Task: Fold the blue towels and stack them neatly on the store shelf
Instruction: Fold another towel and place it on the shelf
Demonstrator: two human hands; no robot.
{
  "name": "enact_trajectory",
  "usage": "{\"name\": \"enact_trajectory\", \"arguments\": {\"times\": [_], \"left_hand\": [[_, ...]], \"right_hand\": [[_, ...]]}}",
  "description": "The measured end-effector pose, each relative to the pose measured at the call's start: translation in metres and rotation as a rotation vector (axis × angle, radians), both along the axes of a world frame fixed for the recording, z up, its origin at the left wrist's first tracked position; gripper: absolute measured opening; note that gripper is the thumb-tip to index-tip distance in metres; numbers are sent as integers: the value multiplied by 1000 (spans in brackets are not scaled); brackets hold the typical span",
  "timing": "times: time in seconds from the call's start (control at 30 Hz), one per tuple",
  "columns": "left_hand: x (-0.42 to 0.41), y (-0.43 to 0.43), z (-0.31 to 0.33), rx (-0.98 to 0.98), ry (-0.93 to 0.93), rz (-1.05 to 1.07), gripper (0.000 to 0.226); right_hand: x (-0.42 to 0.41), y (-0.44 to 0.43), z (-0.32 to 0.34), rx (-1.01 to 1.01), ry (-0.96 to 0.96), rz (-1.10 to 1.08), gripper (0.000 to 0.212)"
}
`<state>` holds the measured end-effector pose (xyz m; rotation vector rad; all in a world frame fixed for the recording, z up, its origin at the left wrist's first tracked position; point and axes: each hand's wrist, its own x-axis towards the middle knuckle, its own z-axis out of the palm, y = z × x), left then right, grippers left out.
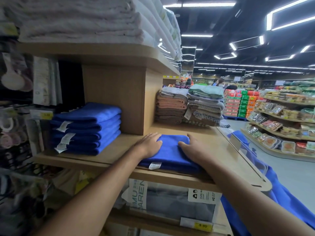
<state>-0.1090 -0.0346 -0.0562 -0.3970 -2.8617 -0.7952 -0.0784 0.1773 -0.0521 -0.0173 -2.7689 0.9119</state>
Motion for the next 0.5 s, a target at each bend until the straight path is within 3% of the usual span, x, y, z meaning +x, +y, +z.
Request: {"name": "enact_trajectory", "arguments": {"times": [0.1,0.27,0.33,0.4,0.5], "left_hand": [[6,-2,1,276,77,3,60],[13,-11,11,845,-6,36,86],[21,-15,18,1135,-134,18,84],[32,-23,25,1358,-406,-136,62],[51,-32,34,1282,-651,-247,43]], "right_hand": [[-3,-2,4,-212,60,82,76],[2,2,15,-678,282,288,83],[6,3,20,-750,392,353,83],[11,5,25,-794,455,393,82],[17,7,30,-864,476,412,78]]}}
